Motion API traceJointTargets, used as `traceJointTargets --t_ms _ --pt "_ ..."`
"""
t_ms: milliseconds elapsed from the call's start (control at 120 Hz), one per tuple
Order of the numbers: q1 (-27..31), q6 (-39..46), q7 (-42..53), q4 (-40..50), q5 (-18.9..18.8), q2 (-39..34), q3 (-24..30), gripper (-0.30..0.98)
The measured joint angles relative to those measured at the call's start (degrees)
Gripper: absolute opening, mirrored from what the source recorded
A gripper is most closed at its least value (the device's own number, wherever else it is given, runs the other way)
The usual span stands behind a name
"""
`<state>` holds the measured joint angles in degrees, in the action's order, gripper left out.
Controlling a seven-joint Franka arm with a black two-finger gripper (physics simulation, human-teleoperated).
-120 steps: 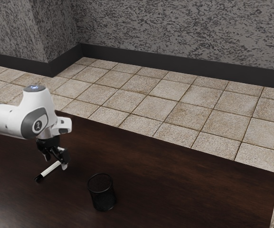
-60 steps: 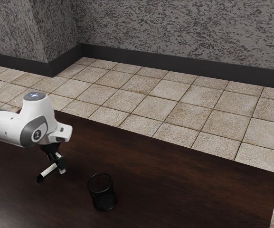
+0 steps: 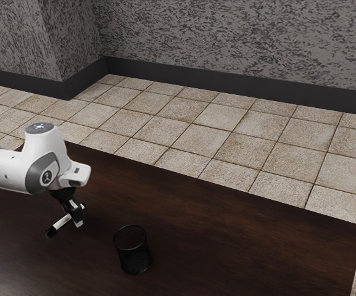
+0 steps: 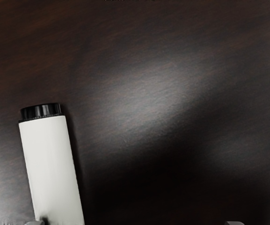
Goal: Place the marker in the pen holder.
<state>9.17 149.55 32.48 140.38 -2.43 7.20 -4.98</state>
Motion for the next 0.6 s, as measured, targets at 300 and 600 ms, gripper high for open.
traceJointTargets --t_ms 300,600 --pt "1.1 0.1 1.9 0.9 3.4 0.2 -0.2 0.34" --pt "1.2 0.2 3.0 1.3 3.7 0.0 -0.2 0.03"
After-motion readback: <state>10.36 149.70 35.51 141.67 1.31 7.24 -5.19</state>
